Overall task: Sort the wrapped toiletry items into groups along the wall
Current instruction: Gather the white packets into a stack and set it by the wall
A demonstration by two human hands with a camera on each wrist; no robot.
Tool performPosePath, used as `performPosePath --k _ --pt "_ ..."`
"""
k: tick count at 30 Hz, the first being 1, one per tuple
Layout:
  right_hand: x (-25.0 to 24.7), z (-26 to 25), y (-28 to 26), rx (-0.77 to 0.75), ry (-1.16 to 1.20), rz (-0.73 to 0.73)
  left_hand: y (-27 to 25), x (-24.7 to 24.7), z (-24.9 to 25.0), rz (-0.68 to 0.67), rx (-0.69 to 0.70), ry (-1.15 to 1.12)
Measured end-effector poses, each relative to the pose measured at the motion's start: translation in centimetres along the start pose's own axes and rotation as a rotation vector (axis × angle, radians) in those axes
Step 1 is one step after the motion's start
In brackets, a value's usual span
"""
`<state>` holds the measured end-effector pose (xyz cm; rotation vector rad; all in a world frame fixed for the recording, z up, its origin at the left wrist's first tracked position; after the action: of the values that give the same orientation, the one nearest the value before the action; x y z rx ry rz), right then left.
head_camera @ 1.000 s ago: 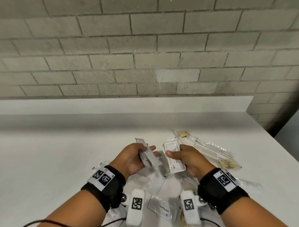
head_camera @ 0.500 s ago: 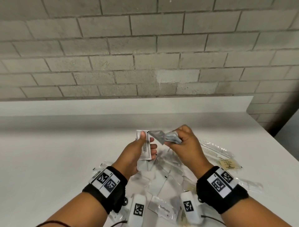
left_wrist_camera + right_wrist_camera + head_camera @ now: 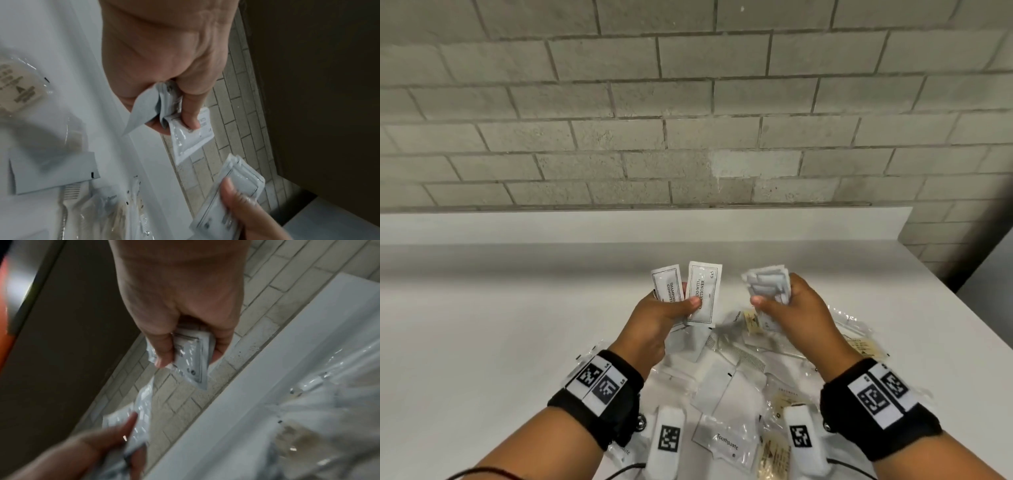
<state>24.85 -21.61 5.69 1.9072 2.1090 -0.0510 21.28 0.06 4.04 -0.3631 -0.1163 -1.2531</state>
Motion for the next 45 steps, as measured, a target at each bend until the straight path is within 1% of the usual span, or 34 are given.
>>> performPosePath --k 1,2,3,4,5,7,9,10,11,12,13,14,15,16,17,19,20,21,23,25,26,27,29,30,32,34,35,37,38,40,41,43,45 --pt "0.0 -0.5 0.1 0.067 0.120 0.004 0.0 0.1 -0.1 0.009 -0.004 -0.006" --pt "0.0 -1.2 0.1 0.098 0.213 0.001 -0.1 0.1 -0.2 0.007 -0.010 -0.003" --pt "0.2 -1.8 0.2 0.098 0.257 0.000 -0.2 0.3 -0.1 -0.013 -0.016 0.019" --pt "0.3 -2.6 0.1 0.060 0.263 -0.016 -0.3 0.4 -0.1 -0.045 -0.027 0.065" --pt "0.4 -3.3 0.2 -0.008 0.213 -0.053 -0.5 0.6 0.1 -0.092 -0.038 0.125" --pt "0.8 -4.5 0.3 -0.122 0.034 -0.220 -0.9 1.2 0.5 -0.184 -0.055 0.218" --pt "1.4 -5.3 0.4 -0.127 -0.190 -0.401 -1.0 1.5 0.8 -0.242 -0.048 0.215" --pt "1.7 -5.2 0.4 -0.110 -0.267 -0.420 -1.0 1.5 1.0 -0.240 -0.028 0.179" --pt "2.0 -4.8 0.5 -0.084 -0.298 -0.368 -1.0 1.4 1.2 -0.232 -0.027 0.106" --pt "2.2 -4.5 0.3 -0.054 -0.273 -0.286 -0.8 1.2 1.2 -0.213 -0.048 0.007" --pt "2.4 -3.9 0.2 -0.004 -0.215 -0.196 -0.8 1.0 1.2 -0.204 -0.076 -0.080" --pt "2.4 -3.5 0.0 0.040 -0.123 -0.140 -0.7 0.6 1.1 -0.195 -0.090 -0.125" --pt "2.5 -3.0 -0.1 0.092 -0.057 -0.121 -0.7 0.4 1.1 -0.195 -0.089 -0.118" --pt "2.6 -2.7 -0.4 0.128 -0.018 -0.139 -0.8 0.3 1.1 -0.193 -0.075 -0.077" --pt "2.6 -2.6 -0.6 0.121 -0.044 -0.189 -0.9 0.3 1.1 -0.192 -0.054 -0.025" --pt "2.7 -2.7 -0.8 0.029 -0.262 -0.330 -1.1 0.6 1.2 -0.204 -0.040 0.046" --pt "2.8 -2.8 -0.8 -0.024 -0.373 -0.377 -1.1 0.7 1.1 -0.211 -0.041 0.048" --pt "2.8 -2.7 -0.6 -0.040 -0.422 -0.401 -1.0 0.9 1.0 -0.208 -0.045 0.029" --pt "3.0 -2.2 -0.5 0.004 -0.378 -0.407 -0.6 1.0 0.7 -0.160 -0.088 -0.063" --pt "2.7 -1.2 -0.3 0.071 -0.295 -0.325 -0.1 0.7 0.3 -0.069 -0.179 -0.205" --pt "2.5 -0.7 -0.3 0.135 -0.180 -0.276 0.1 0.4 0.2 -0.044 -0.223 -0.270" --pt "2.2 -0.4 -0.3 0.213 -0.017 -0.240 0.2 0.1 0.1 -0.038 -0.253 -0.305" --pt "1.8 -0.3 0.1 0.342 0.327 -0.220 0.0 -0.1 0.0 -0.044 -0.272 -0.264" --pt "1.7 -0.4 0.3 0.378 0.452 -0.234 0.0 -0.2 -0.1 -0.043 -0.259 -0.218" --pt "2.0 -1.0 0.8 0.405 0.599 -0.286 -0.4 0.4 -0.2 -0.093 -0.220 -0.140" --pt "3.3 -1.6 0.7 0.381 0.585 -0.319 -0.4 1.0 -0.5 -0.132 -0.192 -0.105" --pt "4.1 -1.8 0.5 0.356 0.531 -0.301 -0.5 1.5 -0.5 -0.128 -0.188 -0.089" --pt "5.4 -1.9 -0.1 0.301 0.427 -0.206 -0.5 2.0 -0.7 -0.062 -0.165 -0.051" --pt "5.8 -1.8 -0.3 0.270 0.387 -0.165 -0.6 2.2 -0.7 -0.051 -0.142 -0.033" --pt "6.0 -1.7 -0.4 0.223 0.367 -0.131 -0.8 2.0 -0.5 -0.048 -0.100 -0.034" --pt "5.7 -1.7 -0.4 0.216 0.393 -0.122 -0.9 1.9 -0.2 -0.027 -0.092 -0.070" --pt "4.9 -1.9 -0.2 0.243 0.498 -0.137 -0.6 0.9 0.2 0.022 -0.134 -0.224" --pt "4.2 -2.5 -0.2 0.282 0.609 -0.216 -0.2 0.2 0.7 -0.037 -0.227 -0.431"
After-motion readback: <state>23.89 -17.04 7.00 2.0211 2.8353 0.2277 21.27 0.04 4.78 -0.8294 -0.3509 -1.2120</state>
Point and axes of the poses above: each hand's wrist, its own y-axis towards the middle knuckle, its own x-axis out of the palm, z = x × y, the point moved 1 cm from there along y, towards the middle knuckle, and after that the axes turned 4 degrees about z, right-handed, at the moved point
